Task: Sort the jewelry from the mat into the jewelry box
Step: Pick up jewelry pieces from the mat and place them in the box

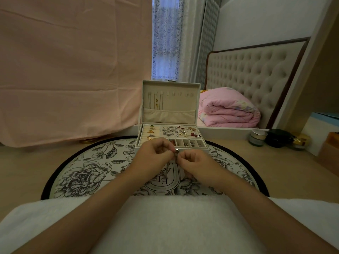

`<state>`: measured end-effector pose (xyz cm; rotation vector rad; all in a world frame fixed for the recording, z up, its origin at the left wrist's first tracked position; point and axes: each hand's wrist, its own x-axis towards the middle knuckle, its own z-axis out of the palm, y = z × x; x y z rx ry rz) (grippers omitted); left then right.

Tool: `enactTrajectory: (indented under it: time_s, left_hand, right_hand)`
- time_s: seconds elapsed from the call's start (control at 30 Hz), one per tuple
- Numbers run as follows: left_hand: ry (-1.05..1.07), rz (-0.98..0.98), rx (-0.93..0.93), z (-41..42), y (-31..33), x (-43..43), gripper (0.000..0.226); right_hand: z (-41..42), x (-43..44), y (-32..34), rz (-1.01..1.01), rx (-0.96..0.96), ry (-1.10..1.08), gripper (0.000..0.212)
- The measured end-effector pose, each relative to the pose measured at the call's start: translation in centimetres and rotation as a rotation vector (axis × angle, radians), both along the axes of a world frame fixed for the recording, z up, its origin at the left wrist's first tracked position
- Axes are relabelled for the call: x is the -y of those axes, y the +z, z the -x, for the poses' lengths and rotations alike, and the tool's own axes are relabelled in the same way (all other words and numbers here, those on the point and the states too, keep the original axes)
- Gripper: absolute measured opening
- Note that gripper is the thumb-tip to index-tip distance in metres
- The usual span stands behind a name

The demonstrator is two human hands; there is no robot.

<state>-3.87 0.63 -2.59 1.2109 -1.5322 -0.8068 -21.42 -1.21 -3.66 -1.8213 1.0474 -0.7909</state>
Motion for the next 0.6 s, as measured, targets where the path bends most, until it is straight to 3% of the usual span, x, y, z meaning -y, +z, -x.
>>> enactTrajectory:
  time_s: [0.23,0.4,0.6]
  left_hand:
    - [-0.11,-0.247,-0.105,-0.5,-0.6,0.1,0.018]
    - [-0.19,-0.251,-0.11,-0.5,-0.4,0.0,0.015]
    - [-0.248,-0.233,-0.138,-0.9,-0.5,0.1,0.007]
  right_hand:
    - [0.4,0.4,0.5,-0.109,0.066,-0.02,0.03]
    - [0.8,0.9,0.6,-0.179,0.05,-0.014,0.024]
    - [1.2,0.9,0.8,-0.045,-0.038,-0.016,0.033]
